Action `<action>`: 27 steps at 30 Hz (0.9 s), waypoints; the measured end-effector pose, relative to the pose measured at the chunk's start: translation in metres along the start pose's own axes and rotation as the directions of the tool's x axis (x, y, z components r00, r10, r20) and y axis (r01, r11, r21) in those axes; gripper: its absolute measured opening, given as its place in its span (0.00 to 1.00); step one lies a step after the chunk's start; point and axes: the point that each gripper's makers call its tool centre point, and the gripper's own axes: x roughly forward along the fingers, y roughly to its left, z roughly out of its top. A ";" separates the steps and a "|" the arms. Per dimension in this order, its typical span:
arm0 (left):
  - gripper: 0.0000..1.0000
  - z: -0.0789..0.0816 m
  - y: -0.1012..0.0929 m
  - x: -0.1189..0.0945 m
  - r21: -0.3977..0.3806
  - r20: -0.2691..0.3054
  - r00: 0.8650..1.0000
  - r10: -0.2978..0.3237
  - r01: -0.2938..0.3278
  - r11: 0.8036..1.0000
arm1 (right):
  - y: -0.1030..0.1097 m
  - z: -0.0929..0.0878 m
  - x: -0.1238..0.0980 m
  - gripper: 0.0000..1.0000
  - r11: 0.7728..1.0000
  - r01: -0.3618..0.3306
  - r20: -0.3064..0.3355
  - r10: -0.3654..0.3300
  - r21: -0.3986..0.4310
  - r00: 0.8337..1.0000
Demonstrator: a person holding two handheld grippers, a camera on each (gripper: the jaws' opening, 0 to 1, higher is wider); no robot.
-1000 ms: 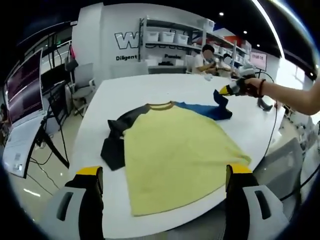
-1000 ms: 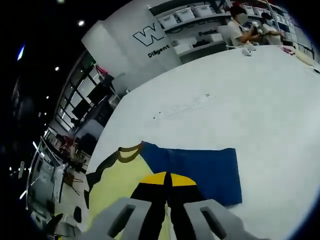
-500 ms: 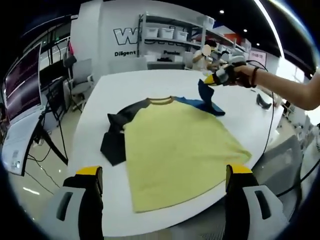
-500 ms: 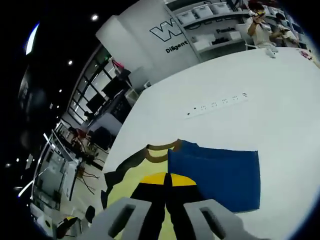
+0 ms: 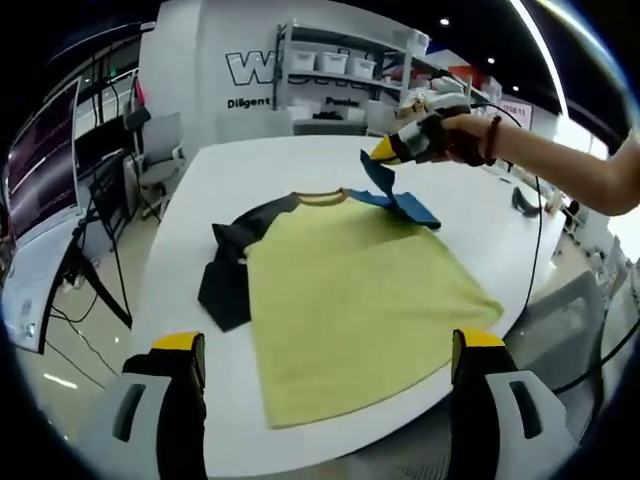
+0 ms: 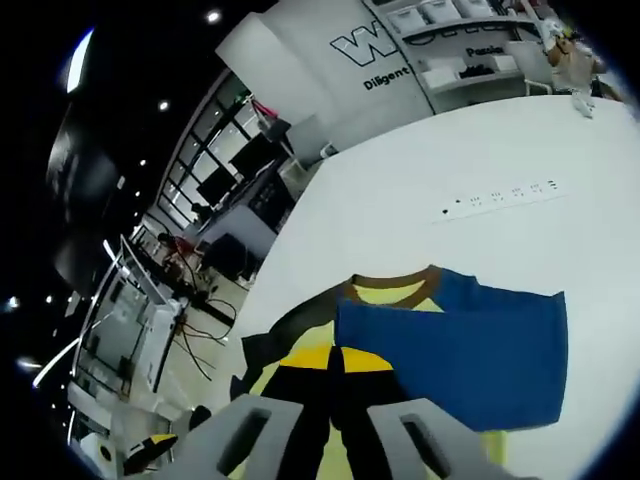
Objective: Fold the garment on the visible template until the final outline fits inside the template.
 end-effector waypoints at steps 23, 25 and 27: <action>0.99 -0.006 0.018 -0.007 -0.025 0.000 1.000 0.031 -0.031 0.999 | 0.067 -0.025 0.068 0.00 0.997 -0.055 -0.066 0.051 -0.054 0.997; 0.99 -0.008 0.020 -0.008 -0.026 -0.006 0.999 0.035 -0.035 0.999 | 0.068 -0.034 0.074 0.00 0.996 -0.048 -0.080 0.042 -0.074 0.996; 0.99 -0.009 0.020 -0.008 -0.026 -0.006 0.999 0.036 -0.036 0.999 | 0.068 -0.039 0.079 0.00 0.997 -0.047 -0.086 0.041 -0.066 0.995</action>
